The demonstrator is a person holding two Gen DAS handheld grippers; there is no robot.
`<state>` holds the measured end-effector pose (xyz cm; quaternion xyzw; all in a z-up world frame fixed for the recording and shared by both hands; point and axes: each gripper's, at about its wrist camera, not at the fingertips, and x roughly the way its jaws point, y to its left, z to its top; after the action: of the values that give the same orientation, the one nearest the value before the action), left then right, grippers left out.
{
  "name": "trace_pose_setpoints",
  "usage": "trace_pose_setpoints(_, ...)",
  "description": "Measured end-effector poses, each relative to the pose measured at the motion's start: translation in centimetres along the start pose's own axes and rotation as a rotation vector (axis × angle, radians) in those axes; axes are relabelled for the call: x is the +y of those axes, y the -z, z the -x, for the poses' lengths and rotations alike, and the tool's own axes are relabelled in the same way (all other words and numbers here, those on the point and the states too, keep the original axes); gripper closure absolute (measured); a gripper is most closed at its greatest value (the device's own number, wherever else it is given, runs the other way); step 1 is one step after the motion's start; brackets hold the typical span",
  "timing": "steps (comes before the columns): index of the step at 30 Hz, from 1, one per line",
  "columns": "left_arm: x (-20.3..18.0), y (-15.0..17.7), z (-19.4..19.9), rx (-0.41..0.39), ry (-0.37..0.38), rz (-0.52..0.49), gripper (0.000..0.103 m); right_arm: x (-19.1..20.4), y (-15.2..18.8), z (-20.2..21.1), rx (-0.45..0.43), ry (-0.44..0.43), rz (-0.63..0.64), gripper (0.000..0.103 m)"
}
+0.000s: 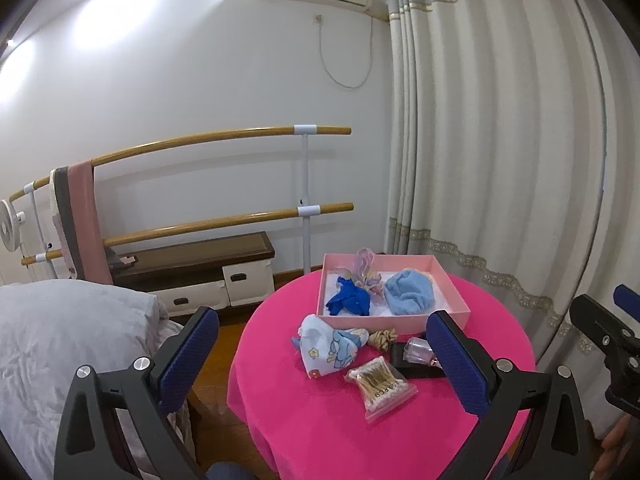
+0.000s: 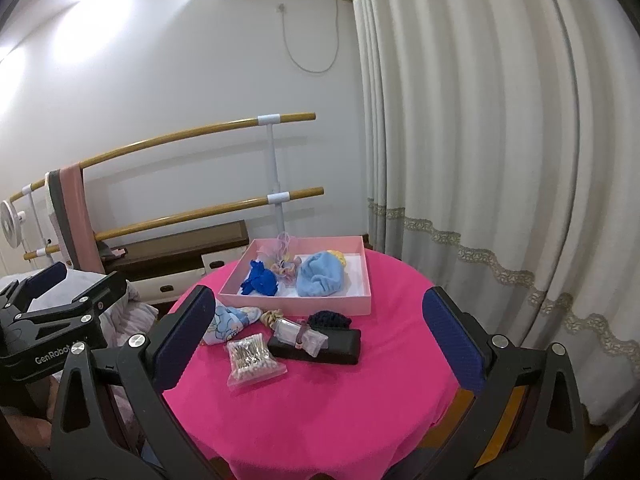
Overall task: Organize soft objects
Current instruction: 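Withdraw both tools and move toward the remaining items on the table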
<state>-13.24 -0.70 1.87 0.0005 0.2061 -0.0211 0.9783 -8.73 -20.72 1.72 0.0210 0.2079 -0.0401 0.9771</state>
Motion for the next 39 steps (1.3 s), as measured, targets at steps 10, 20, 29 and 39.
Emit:
trace_pose_setpoints(10,0.1,-0.1,-0.1,0.009,0.002,0.007,0.0,0.0,0.2,-0.1,0.011,-0.006,-0.003,0.0)
trace_pose_setpoints(20,0.3,0.4,-0.7,0.017,-0.003,0.008,0.0,-0.5,0.5,-0.5,0.017,0.001,-0.019,0.0)
trace_pose_setpoints(29,1.0,1.5,-3.2,0.07,-0.011,0.013,0.0,-1.7,1.7,-2.6,0.066,0.032,-0.034,0.0)
trace_pose_setpoints(39,0.5,3.5,-9.2,0.201,-0.004,-0.006,0.0,-3.4,4.4,-7.1,0.182,0.036,-0.057,0.0)
